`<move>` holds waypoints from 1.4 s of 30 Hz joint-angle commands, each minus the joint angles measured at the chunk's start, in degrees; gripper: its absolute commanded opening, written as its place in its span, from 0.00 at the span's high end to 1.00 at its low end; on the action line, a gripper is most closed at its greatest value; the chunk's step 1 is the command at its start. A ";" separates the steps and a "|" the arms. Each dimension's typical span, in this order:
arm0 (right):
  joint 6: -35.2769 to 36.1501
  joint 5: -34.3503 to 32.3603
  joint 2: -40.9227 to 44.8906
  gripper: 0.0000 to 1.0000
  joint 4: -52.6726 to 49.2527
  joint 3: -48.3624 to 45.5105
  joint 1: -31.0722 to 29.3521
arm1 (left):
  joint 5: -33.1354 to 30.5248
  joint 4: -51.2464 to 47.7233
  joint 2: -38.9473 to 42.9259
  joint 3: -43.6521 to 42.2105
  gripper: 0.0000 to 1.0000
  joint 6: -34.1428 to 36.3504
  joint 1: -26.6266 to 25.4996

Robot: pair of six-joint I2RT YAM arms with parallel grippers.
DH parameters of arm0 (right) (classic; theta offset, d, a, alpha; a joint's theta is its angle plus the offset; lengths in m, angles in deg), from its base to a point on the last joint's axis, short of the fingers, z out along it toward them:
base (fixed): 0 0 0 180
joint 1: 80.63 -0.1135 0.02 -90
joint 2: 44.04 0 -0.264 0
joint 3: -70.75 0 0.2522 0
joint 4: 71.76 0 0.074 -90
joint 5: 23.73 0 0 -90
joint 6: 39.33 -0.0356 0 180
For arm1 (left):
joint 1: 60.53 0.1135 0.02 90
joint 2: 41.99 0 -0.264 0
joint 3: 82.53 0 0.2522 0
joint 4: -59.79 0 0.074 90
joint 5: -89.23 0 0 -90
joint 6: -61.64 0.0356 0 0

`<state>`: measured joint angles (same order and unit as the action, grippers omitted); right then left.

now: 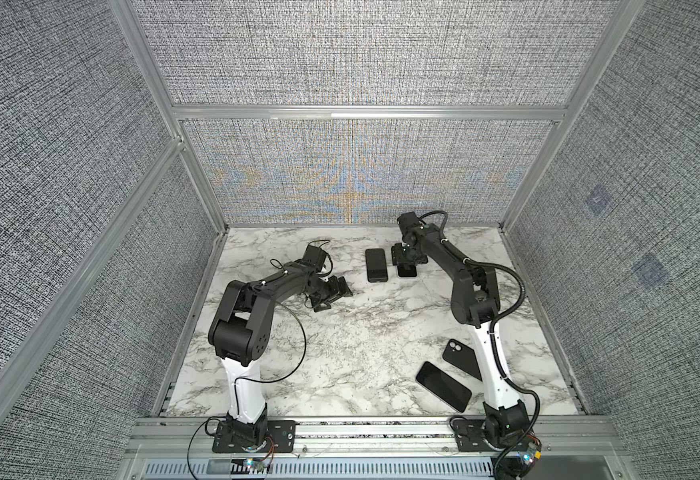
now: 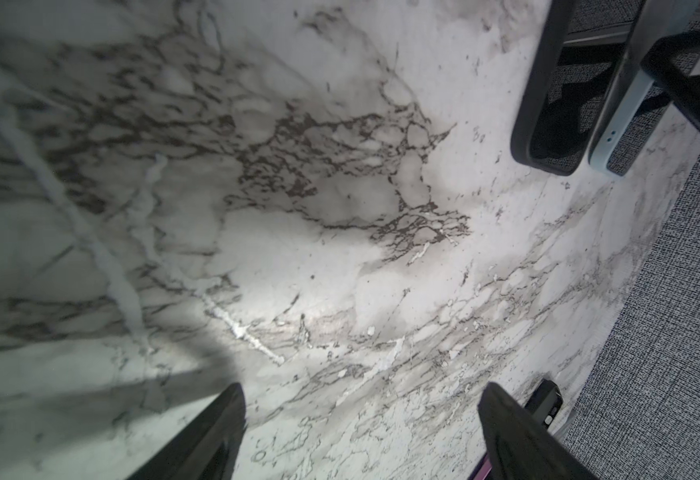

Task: Put the phone into the phone case

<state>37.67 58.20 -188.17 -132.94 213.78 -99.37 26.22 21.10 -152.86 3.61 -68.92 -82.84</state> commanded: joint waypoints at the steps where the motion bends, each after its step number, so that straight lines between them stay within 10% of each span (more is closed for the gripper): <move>1: -0.62 0.51 -0.09 0.20 -0.82 0.48 -0.14 | 0.10 0.50 0.49 -0.22 0.11 0.39 0.22; 25: -0.33 0.99 7.06 0.14 -3.29 -2.28 -0.16 | 0.35 1.62 2.51 -2.16 0.11 -0.08 0.23; 42: -5.45 1.52 54.45 0.15 6.09 -62.87 -0.24 | -3.01 7.37 13.60 -14.17 0.11 -6.00 -11.90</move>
<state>34.66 59.03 -137.29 -127.34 155.67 -99.51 24.64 26.48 -140.40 -9.68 -73.49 -93.55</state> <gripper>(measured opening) 0.855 0.889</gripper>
